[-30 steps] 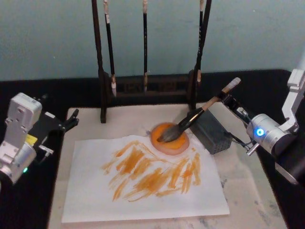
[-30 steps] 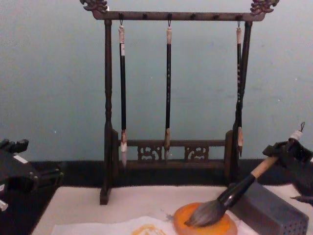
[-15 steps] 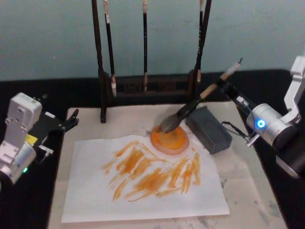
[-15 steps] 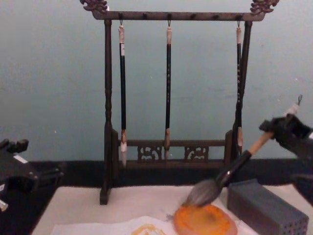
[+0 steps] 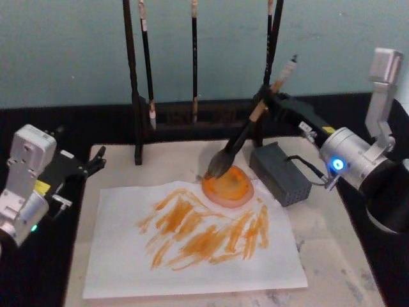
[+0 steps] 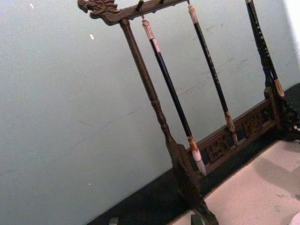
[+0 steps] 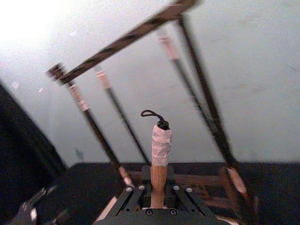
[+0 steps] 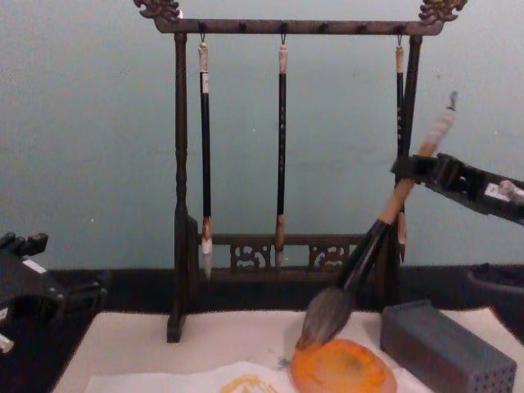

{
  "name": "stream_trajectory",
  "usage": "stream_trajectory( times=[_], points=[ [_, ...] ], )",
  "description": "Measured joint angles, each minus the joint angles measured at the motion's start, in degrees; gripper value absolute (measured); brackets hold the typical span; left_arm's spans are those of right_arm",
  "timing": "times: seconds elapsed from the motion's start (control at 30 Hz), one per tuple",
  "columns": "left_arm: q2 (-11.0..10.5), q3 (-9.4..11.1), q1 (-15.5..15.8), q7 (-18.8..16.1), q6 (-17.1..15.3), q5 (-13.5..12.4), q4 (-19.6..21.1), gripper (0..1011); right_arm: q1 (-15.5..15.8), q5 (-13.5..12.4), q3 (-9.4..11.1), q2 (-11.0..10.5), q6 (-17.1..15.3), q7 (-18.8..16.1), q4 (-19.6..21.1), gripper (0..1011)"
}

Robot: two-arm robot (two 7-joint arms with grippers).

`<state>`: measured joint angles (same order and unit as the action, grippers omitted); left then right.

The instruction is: Pick up the brush from the inkstone, write on the paper, then place the brush back to its original position.

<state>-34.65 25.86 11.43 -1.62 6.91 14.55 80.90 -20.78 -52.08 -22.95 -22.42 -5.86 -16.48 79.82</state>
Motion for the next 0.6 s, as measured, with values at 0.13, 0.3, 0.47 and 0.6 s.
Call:
stream_trajectory(
  times=[0.13,0.3,0.47,0.6],
  points=[
    [0.0,0.0,0.0,0.0,0.0,0.0,0.0,1001,0.0,3.8,-1.5,-1.0,1.5,-1.5,1.5,164],
    [0.0,0.0,0.0,0.0,0.0,0.0,0.0,1001,0.0,6.7,-2.6,-1.7,2.3,-3.2,2.9,164],
    [0.0,0.0,0.0,0.0,0.0,0.0,0.0,1001,0.0,8.7,-3.5,-2.1,2.6,-5.7,4.4,164],
    [0.0,0.0,0.0,0.0,0.0,0.0,0.0,1001,0.0,10.1,-4.3,-2.2,3.0,-7.5,5.4,164]
  ],
)
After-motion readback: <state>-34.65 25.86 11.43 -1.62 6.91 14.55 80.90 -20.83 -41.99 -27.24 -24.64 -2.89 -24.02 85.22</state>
